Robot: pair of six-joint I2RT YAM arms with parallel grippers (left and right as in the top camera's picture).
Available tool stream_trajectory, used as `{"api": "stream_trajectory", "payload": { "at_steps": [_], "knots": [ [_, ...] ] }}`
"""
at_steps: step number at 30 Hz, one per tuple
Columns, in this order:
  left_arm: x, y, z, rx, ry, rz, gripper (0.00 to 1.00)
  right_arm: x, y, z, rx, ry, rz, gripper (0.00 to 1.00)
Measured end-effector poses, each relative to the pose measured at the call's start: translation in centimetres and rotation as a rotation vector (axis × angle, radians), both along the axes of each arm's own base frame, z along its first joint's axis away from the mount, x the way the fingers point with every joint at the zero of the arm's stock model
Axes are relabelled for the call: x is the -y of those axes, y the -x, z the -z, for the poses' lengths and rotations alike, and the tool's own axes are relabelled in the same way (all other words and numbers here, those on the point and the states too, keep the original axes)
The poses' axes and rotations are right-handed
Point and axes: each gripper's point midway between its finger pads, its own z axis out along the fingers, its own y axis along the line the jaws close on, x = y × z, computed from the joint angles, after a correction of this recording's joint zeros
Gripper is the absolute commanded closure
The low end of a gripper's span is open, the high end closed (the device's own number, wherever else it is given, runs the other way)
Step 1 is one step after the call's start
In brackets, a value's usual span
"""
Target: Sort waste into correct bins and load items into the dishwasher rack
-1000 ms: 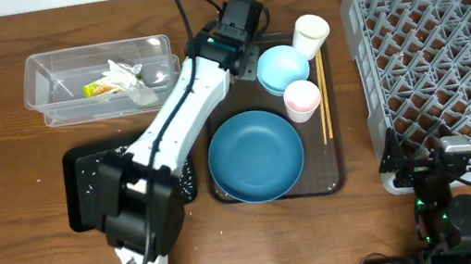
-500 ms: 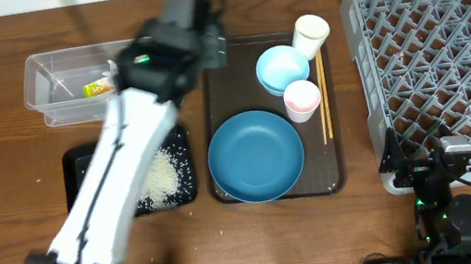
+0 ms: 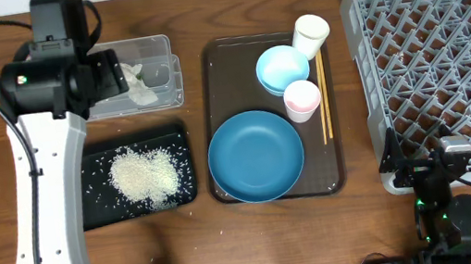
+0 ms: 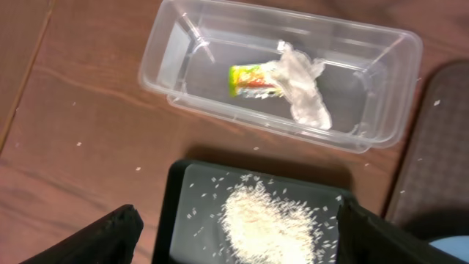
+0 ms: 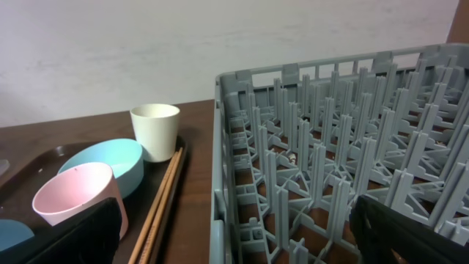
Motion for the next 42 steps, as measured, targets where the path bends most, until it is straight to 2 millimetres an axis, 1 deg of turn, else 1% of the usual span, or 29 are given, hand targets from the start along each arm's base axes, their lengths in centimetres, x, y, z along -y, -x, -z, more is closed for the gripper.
{"api": "stream_trajectory", "payload": {
  "at_steps": [4, 35, 37, 40, 42],
  "knots": [
    [-0.6, 0.2, 0.1, -0.006, 0.002, -0.018, 0.05, 0.0, 0.0, 0.0, 0.000, 0.000, 0.000, 0.01],
    [-0.5, 0.2, 0.1, -0.006, 0.002, -0.018, 0.05, 0.0, 0.0, 0.0, 0.001, -0.013, -0.001, 0.01],
    [-0.6, 0.2, 0.1, -0.006, 0.002, -0.018, 0.05, -0.5, 0.0, -0.1, 0.006, -0.068, -0.024, 0.01],
    [-0.5, 0.2, 0.1, -0.006, 0.002, -0.018, 0.05, -2.6, 0.1, -0.6, 0.013, -0.250, -0.132, 0.01],
    [-0.5, 0.2, 0.1, -0.006, 0.002, -0.018, 0.04, -5.4, 0.6, -0.7, -0.031, -0.465, -0.283, 0.01]
  ]
}}
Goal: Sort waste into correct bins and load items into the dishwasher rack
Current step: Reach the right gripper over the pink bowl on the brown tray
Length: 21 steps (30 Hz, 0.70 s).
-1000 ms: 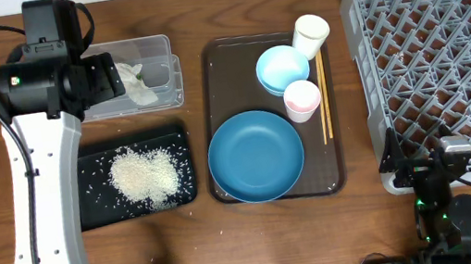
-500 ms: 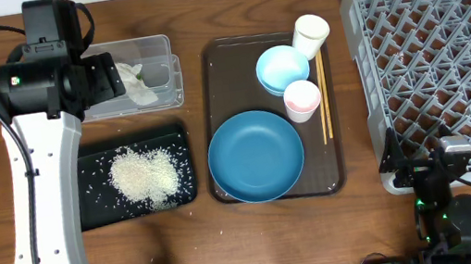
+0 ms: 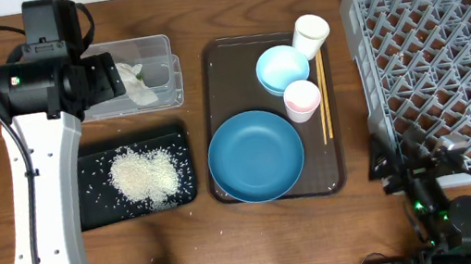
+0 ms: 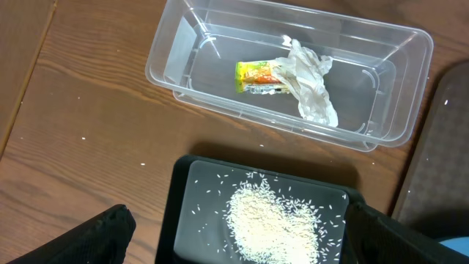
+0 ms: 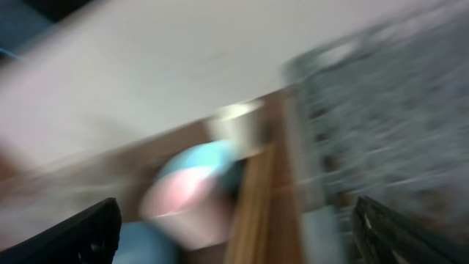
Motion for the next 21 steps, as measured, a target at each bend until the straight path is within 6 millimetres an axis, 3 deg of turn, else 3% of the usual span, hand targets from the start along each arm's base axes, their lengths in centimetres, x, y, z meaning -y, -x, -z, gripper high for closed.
{"api": "stream_trajectory", "payload": {
  "at_steps": [4, 7, 18, 21],
  "knots": [
    [0.0, 0.0, 0.0, 0.000, 0.000, 0.000, 0.05, -4.6, 2.1, -0.7, -0.097, -0.276, -0.283, 0.01],
    [0.0, 0.0, 0.0, 0.000, 0.000, 0.000, 0.04, -6.0, 3.2, -1.5, -0.119, -0.354, -0.388, 0.01],
    [0.0, 0.0, 0.0, 0.000, 0.000, 0.000, 0.04, -6.9, 4.0, -2.6, -0.274, -0.665, -0.448, 0.01],
    [0.0, 0.0, 0.0, -0.001, 0.000, 0.000, 0.04, -6.9, 4.2, -4.7, -0.197, -0.672, -0.481, 0.01]
  ]
}}
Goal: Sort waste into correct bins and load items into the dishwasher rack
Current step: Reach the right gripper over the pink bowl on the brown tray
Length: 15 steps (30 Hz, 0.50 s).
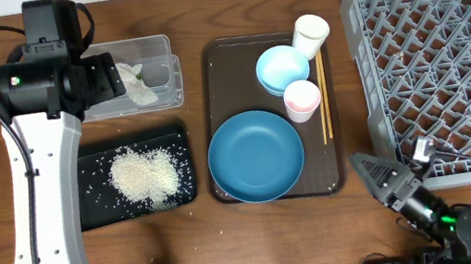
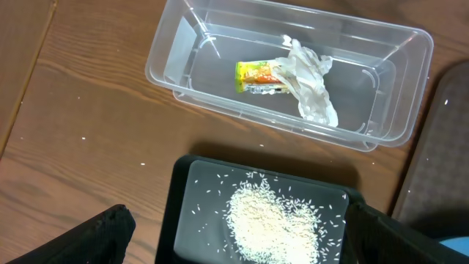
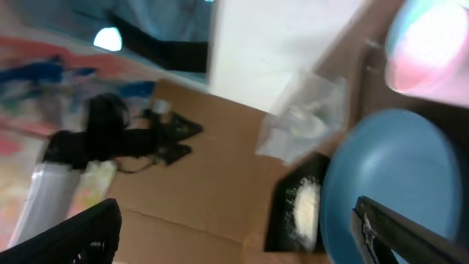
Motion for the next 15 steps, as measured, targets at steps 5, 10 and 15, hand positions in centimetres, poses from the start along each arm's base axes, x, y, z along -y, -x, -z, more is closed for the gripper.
{"api": "stream_trajectory", "payload": {
  "at_steps": [5, 10, 15],
  "knots": [
    [0.0, 0.0, 0.0, -0.001, 0.000, 0.000, 0.04, 0.1, 0.7, -3.2, 0.143, -0.015, 0.006, 0.01],
    [0.0, 0.0, 0.0, 0.000, 0.000, 0.000, 0.04, 0.8, 0.3, -4.4, 0.153, -0.030, 0.061, 0.01],
    [0.0, 0.0, 0.0, 0.000, 0.000, 0.000, 0.04, 1.4, -0.4, -7.1, 0.153, 0.050, 0.124, 0.01]
  ]
}}
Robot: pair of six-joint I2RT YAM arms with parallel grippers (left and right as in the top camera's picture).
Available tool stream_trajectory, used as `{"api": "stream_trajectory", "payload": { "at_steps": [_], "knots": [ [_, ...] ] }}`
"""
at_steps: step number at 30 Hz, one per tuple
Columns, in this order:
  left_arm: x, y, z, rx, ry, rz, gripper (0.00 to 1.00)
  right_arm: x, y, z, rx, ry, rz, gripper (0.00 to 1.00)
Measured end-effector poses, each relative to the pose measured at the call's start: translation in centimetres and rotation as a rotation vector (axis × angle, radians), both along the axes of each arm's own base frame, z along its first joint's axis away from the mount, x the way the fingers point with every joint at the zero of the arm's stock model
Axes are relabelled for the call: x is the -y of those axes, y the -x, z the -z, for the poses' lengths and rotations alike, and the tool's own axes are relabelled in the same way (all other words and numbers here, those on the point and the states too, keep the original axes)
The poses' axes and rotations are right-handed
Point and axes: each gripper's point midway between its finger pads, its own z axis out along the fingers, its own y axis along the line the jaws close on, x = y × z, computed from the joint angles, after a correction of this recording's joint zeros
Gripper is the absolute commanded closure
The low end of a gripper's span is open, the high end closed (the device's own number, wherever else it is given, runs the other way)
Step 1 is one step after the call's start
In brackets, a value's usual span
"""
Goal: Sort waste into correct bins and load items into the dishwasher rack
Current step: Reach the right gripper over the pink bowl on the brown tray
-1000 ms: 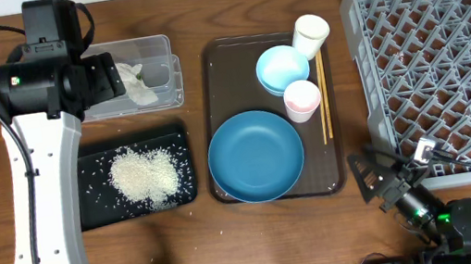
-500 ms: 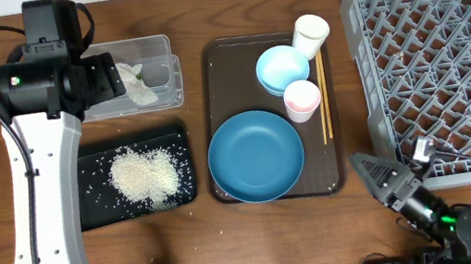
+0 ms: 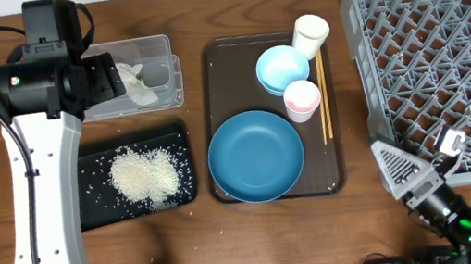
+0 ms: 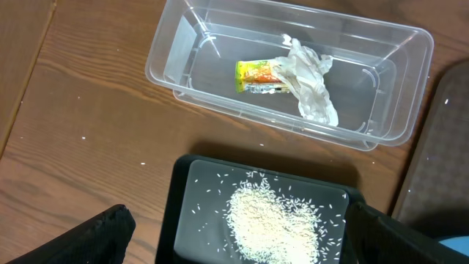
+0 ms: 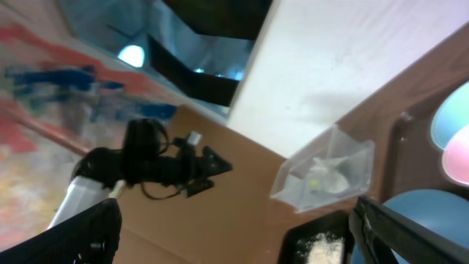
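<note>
The brown tray [image 3: 218,78] holds a blue plate [image 3: 256,157], a light blue bowl [image 3: 282,69], a pink cup [image 3: 302,99], a white cup [image 3: 310,32] and chopsticks [image 3: 322,100]. The grey dish rack [image 3: 448,53] stands at the right. A clear bin [image 4: 183,66] contains a yellow wrapper [image 4: 256,77] and crumpled tissue [image 4: 311,84]. Rice [image 4: 271,220] lies on a black tray [image 4: 183,198]. My left gripper [image 4: 234,249] hangs open above these two. My right gripper [image 3: 400,168] is open and empty at the rack's front left corner, tilted up and to the left.
Loose rice grains are scattered on the wooden table [image 4: 88,147] around the black tray. The left arm [image 3: 46,179] spans the table's left side. A white wall and a cardboard backdrop [image 5: 220,198] show in the right wrist view.
My right gripper has shifted a little right, from beside the brown tray's front right corner toward the rack's corner, and its camera tilts higher. The left arm has not moved.
At first my right gripper sat level at the rack's front left corner, facing the cups. Then its view was blurred by motion. Then it lay tilted leftward before the tray's corner, and now by the rack. The left gripper stayed open above the bin throughout.
</note>
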Motion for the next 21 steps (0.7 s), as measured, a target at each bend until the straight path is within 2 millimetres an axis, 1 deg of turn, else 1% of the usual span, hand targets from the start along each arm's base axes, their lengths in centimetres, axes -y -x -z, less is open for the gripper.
{"api": "stream_trajectory", "payload": {
  "at_steps": [2, 5, 11, 13, 16, 20, 21],
  "knots": [
    [0.0, 0.0, 0.0, -0.001, 0.000, 0.000, 0.04, 0.1, -0.6, -0.8, -0.022, 0.063, 0.023, 0.01],
    [0.0, 0.0, 0.0, -0.002, 0.000, 0.000, 0.04, 0.3, -1.8, -1.3, -0.088, 0.186, 0.043, 0.01],
    [0.0, 0.0, 0.0, -0.002, 0.000, 0.000, 0.04, -0.1, -4.4, -4.1, -0.162, 0.459, -0.001, 0.01],
    [0.0, 0.0, 0.0, -0.002, 0.000, 0.000, 0.04, -0.5, -4.8, -4.4, -0.188, 0.535, -0.038, 0.01],
    [0.0, 0.0, 0.0, -0.002, 0.000, 0.000, 0.04, -1.6, -5.6, -4.5, -0.217, 0.658, -0.092, 0.01],
    [0.0, 0.0, 0.0, -0.001, 0.000, 0.000, 0.04, -3.5, -6.7, -3.3, -0.272, 0.841, -0.140, 0.01],
    [0.0, 0.0, 0.0, -0.001, 0.000, 0.000, 0.04, -4.2, -7.1, -2.8, -0.286, 0.900, -0.150, 0.01]
  ]
}}
